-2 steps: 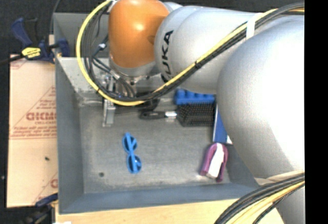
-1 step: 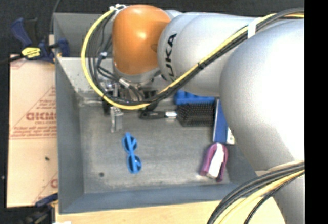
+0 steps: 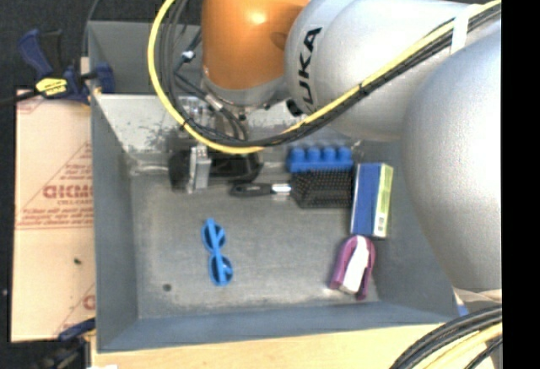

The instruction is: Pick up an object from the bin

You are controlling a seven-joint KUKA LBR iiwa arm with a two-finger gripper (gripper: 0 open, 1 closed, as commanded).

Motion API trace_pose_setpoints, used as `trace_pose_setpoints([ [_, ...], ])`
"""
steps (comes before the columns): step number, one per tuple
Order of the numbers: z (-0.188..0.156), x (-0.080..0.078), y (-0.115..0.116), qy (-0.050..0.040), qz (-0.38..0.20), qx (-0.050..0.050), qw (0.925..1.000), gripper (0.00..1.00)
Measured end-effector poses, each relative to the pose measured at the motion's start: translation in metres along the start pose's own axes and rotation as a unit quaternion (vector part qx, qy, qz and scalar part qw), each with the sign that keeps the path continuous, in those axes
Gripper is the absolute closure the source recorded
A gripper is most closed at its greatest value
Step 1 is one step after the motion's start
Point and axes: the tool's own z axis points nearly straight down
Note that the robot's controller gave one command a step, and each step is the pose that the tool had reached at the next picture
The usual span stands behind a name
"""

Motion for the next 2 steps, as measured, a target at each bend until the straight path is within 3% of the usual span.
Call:
trace_pose_setpoints([
  [1, 0.059, 0.014, -0.093, 0.0077, -0.032, 0.003, 0.9995, 0.00],
  [2, 0.031, 0.056, -0.093, -0.0028, -0.122, -0.001, 0.9925, 0.00],
])
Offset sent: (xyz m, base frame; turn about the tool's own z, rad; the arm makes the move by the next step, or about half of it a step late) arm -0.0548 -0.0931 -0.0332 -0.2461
